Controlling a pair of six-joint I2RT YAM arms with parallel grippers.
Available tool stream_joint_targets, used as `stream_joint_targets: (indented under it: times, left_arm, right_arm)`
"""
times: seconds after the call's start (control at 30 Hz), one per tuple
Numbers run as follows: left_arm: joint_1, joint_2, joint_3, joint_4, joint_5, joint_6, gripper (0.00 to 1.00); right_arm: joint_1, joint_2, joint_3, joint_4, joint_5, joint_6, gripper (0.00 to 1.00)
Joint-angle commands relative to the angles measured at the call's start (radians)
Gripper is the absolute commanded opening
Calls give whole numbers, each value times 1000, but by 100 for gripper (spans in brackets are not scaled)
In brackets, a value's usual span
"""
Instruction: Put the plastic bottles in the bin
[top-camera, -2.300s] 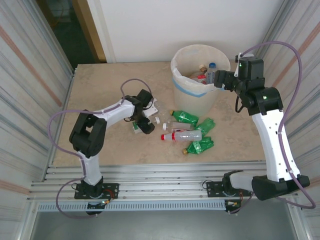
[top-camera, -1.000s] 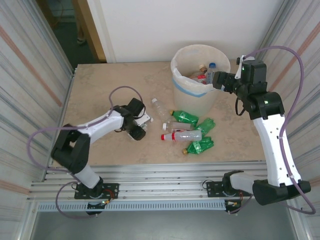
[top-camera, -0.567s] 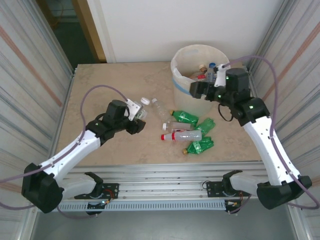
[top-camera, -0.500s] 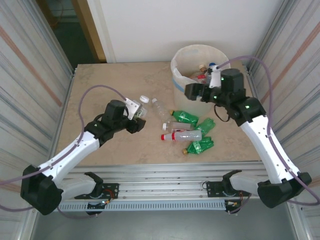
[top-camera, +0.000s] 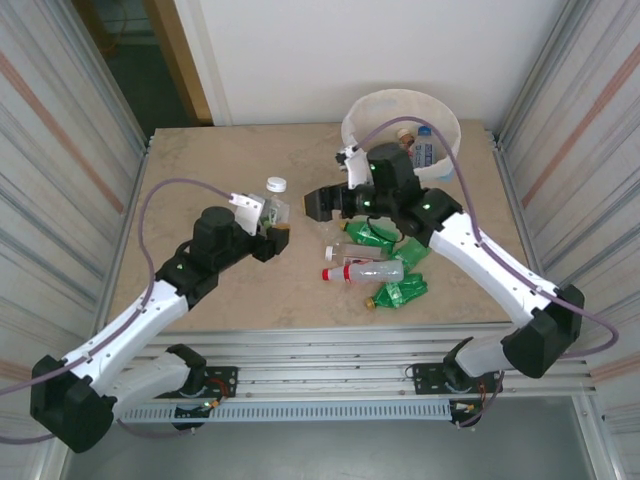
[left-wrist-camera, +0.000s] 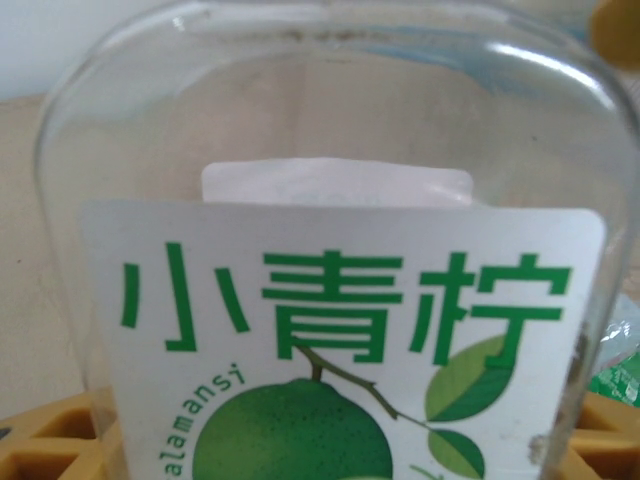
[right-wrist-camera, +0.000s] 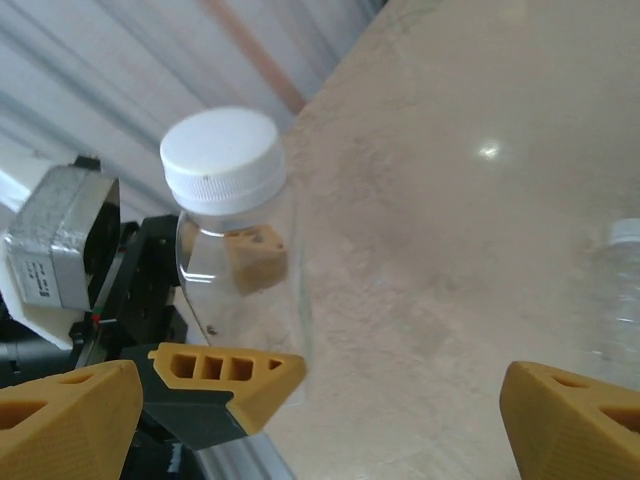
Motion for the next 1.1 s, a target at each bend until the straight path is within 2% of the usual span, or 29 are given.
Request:
stream_joint_targets:
  times: [0.0,0.33,0.6,0.67,0.83,0.93,1.07]
  left_arm:
    - [5,-39,-14,84,31,-34,44]
    - [5,-69,-21,113,51,-56,44]
    - [4,-69,-24,129,119,-42,44]
    - [5,-71,-26,130,128,-42,44]
    - [4,-86,-36,137,128,-43,48]
    - [4,-99,-38,135,120,-45,60]
    - [4,-129,-47,141,107,-61,89]
  right_arm:
    - [36,50,44,59,-75,21,90]
    - [104,160,116,88,-133,18,81]
    - [108,213,167,80,-105,11,70]
    - [108,221,177,81,-96,11,65]
    - [105,232,180,81,-70,12,39]
    - [100,227,176,81,-61,16,31]
    - [81,214,179,69,-46,17,27]
